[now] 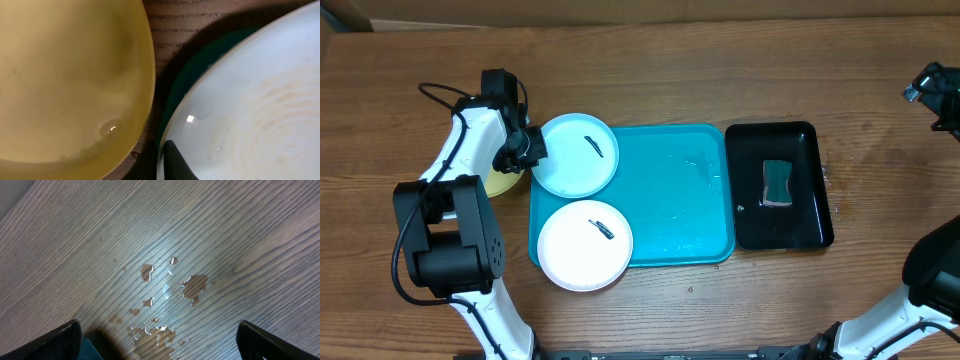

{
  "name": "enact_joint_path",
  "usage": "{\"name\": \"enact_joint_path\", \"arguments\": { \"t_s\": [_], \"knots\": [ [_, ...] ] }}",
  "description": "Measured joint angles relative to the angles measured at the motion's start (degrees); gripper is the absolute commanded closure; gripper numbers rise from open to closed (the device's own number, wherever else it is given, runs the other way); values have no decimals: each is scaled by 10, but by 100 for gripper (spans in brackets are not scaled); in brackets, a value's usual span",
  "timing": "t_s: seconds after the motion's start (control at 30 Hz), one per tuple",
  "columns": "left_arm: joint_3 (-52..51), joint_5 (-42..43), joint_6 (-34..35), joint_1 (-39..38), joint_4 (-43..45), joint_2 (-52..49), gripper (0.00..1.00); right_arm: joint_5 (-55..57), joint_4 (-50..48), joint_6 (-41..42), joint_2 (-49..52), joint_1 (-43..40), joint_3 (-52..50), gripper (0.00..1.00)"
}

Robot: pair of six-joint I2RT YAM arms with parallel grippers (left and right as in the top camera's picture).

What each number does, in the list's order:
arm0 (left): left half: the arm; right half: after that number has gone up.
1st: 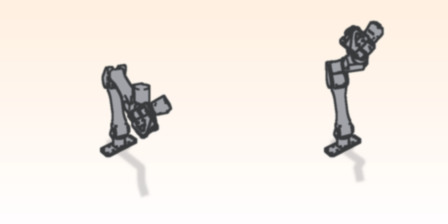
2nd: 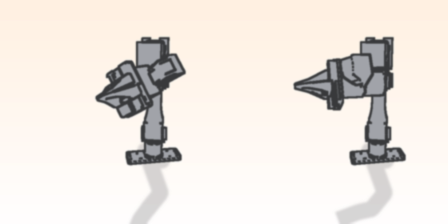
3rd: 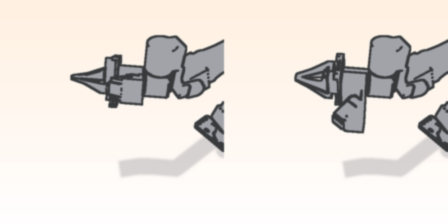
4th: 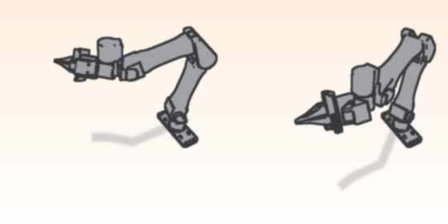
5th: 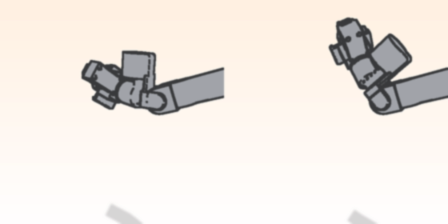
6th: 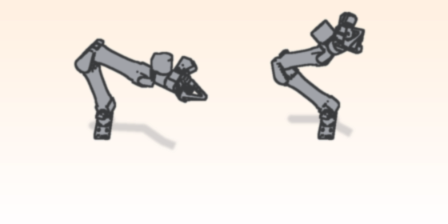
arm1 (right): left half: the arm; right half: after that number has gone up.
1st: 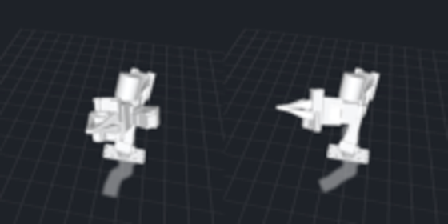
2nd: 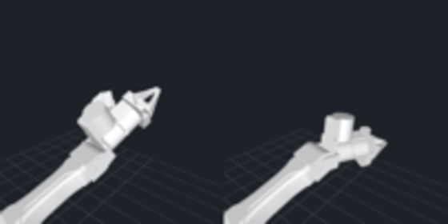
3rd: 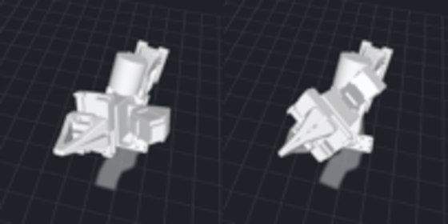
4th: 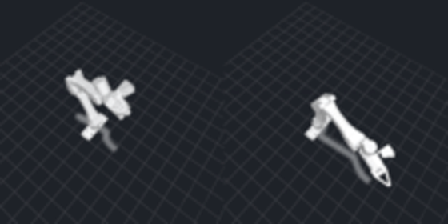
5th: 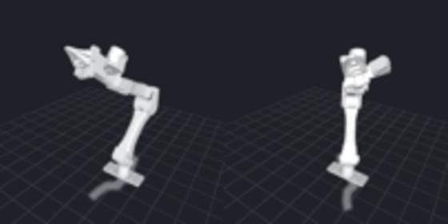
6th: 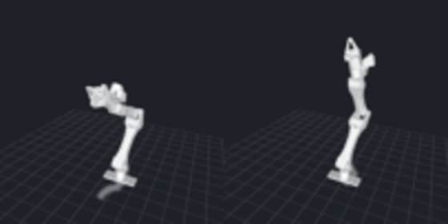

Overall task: Clean dirty plates on tray and stack at the side
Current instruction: 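Release the yellow plate and move left gripper to light-blue plate rim, then grip the light-blue plate rim and slide it right on the tray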

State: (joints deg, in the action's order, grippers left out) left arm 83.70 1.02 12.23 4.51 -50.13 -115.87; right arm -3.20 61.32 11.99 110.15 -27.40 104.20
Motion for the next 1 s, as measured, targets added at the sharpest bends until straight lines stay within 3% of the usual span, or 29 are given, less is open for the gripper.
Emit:
{"name": "enact_joint_path", "arguments": {
  "t_s": [0.57,1.0],
  "knots": [
    [0,140,0,-5,-19,0,96,0,0,0,0,0,0,0],
    [0,156,5,-112,-20,0,96,0,0,0,0,0,0,0]
  ]
}}
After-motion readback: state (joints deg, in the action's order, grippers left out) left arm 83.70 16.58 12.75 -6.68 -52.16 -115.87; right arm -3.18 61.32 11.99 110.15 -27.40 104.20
